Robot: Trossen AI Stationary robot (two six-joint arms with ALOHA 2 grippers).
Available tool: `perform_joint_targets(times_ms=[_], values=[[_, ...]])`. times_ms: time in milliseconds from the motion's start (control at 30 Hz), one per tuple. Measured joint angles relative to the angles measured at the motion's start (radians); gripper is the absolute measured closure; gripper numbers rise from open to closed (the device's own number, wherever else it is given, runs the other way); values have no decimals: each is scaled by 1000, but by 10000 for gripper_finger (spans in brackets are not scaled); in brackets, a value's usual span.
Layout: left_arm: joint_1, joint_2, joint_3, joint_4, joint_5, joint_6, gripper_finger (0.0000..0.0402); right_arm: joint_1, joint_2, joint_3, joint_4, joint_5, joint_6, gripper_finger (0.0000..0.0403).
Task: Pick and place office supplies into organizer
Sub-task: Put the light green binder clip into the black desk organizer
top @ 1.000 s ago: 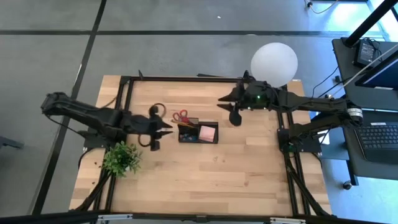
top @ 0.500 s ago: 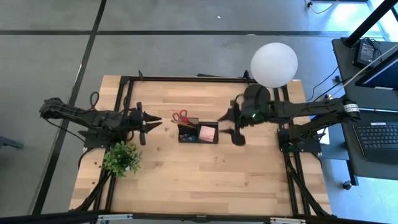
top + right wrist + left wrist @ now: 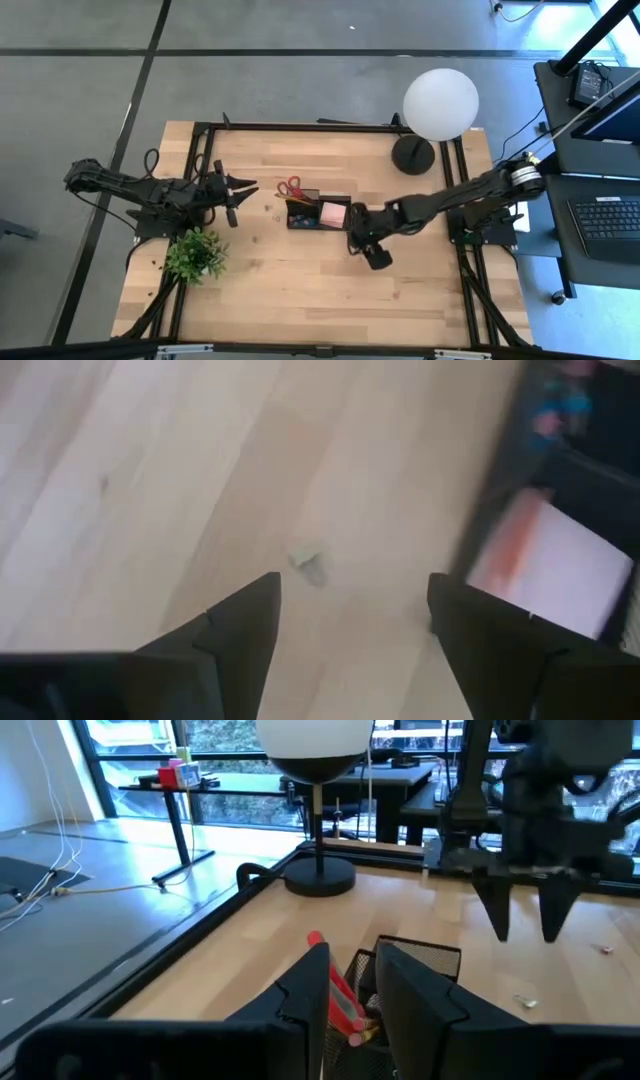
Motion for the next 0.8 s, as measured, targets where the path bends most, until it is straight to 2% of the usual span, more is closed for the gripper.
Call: perform_joint_targets(times_ms=[100,433,800], values=[[0,0,0,-3,0,0,320,28,36,0,21,1,-37,147],[0,1,0,-3,0,0,324,51,60,0,75,-28,48,147],[0,1,0,-3,-4,0,326,49,65,0,117,8,-71,147]])
